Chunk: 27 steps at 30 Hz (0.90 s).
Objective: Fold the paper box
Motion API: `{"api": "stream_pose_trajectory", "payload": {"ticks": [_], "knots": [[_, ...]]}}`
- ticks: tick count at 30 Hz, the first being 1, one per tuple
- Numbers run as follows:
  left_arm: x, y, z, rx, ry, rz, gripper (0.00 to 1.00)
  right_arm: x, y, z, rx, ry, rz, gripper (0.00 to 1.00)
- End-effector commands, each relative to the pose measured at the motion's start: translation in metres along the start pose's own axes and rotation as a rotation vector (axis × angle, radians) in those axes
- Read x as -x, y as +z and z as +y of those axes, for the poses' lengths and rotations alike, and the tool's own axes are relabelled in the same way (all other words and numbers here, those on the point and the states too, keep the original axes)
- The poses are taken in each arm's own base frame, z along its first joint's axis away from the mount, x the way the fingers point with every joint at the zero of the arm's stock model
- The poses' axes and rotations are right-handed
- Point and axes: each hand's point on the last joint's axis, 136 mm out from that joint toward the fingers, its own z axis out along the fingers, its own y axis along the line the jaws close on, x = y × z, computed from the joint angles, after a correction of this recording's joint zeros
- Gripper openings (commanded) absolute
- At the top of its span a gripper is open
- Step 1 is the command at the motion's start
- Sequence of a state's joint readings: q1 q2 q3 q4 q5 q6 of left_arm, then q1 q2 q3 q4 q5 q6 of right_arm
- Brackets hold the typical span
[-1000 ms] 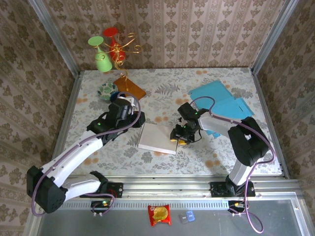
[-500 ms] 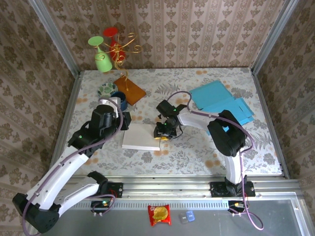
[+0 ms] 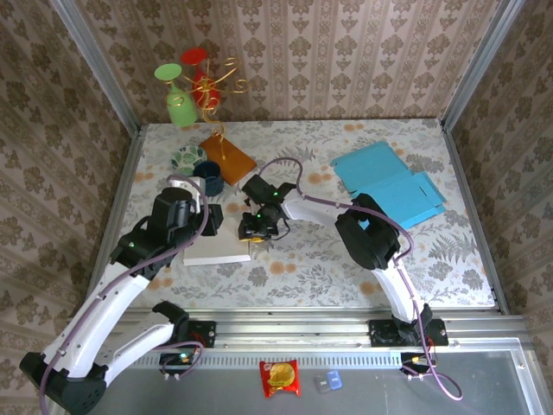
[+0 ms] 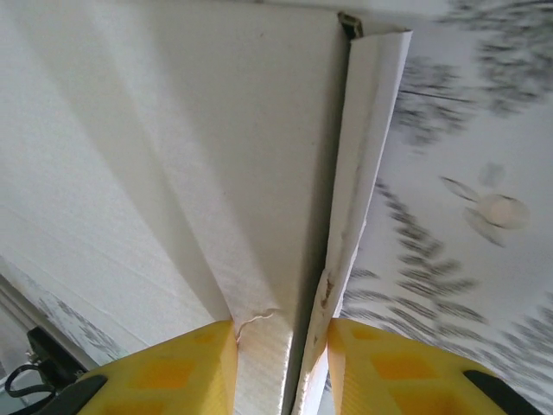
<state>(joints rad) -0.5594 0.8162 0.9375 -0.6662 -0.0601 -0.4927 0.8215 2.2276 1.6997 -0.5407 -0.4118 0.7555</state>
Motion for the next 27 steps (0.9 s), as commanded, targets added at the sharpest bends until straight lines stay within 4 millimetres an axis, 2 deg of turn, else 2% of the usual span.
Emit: {"api": "stream_pose_trajectory", "payload": {"ticks": [1, 3, 5, 8, 9, 10, 13, 15, 17, 19, 21, 24, 27], "knots": [[0.003, -0.013, -0.001, 0.004, 0.035, 0.04, 0.32, -0.003, 0.021, 0.01, 0.025, 0.013, 0.027, 0.34], [0.007, -0.015, -0.001, 0.019, 0.067, 0.064, 0.35, -0.002, 0.023, 0.015, 0.033, 0.01, 0.021, 0.34], [0.011, -0.016, -0.002, 0.029, 0.119, 0.085, 0.43, 0.002, 0.021, 0.019, 0.039, 0.006, 0.004, 0.35], [0.018, -0.011, 0.002, 0.042, 0.159, 0.078, 0.8, 0.008, 0.008, 0.026, 0.044, -0.014, -0.039, 0.38], [0.02, -0.005, 0.013, 0.072, 0.092, 0.058, 0.93, 0.01, 0.003, 0.028, 0.043, -0.025, -0.057, 0.39], [0.025, 0.001, 0.027, 0.09, -0.022, 0.02, 1.0, 0.012, -0.004, 0.031, 0.043, -0.034, -0.077, 0.39], [0.027, 0.02, 0.047, 0.007, -0.298, -0.05, 1.0, 0.018, -0.031, 0.033, 0.035, -0.056, -0.152, 0.41], [0.028, 0.029, 0.044, -0.011, -0.312, -0.056, 1.0, 0.023, -0.054, 0.029, 0.025, -0.061, -0.216, 0.41], [0.03, 0.033, 0.039, -0.001, -0.273, -0.049, 1.0, 0.028, -0.081, 0.017, 0.01, -0.044, -0.285, 0.41], [0.032, 0.039, 0.035, -0.01, -0.251, -0.044, 1.0, 0.031, -0.111, -0.004, -0.009, -0.01, -0.355, 0.41], [0.033, 0.049, 0.029, -0.026, -0.255, -0.027, 0.97, 0.035, -0.141, -0.035, -0.031, 0.052, -0.422, 0.41], [0.028, 0.079, 0.011, -0.057, -0.281, 0.041, 0.9, 0.035, -0.18, -0.095, -0.062, 0.201, -0.493, 0.41], [0.025, 0.109, -0.022, -0.102, -0.288, 0.085, 0.79, 0.029, -0.212, -0.162, -0.089, 0.379, -0.536, 0.4]]}}
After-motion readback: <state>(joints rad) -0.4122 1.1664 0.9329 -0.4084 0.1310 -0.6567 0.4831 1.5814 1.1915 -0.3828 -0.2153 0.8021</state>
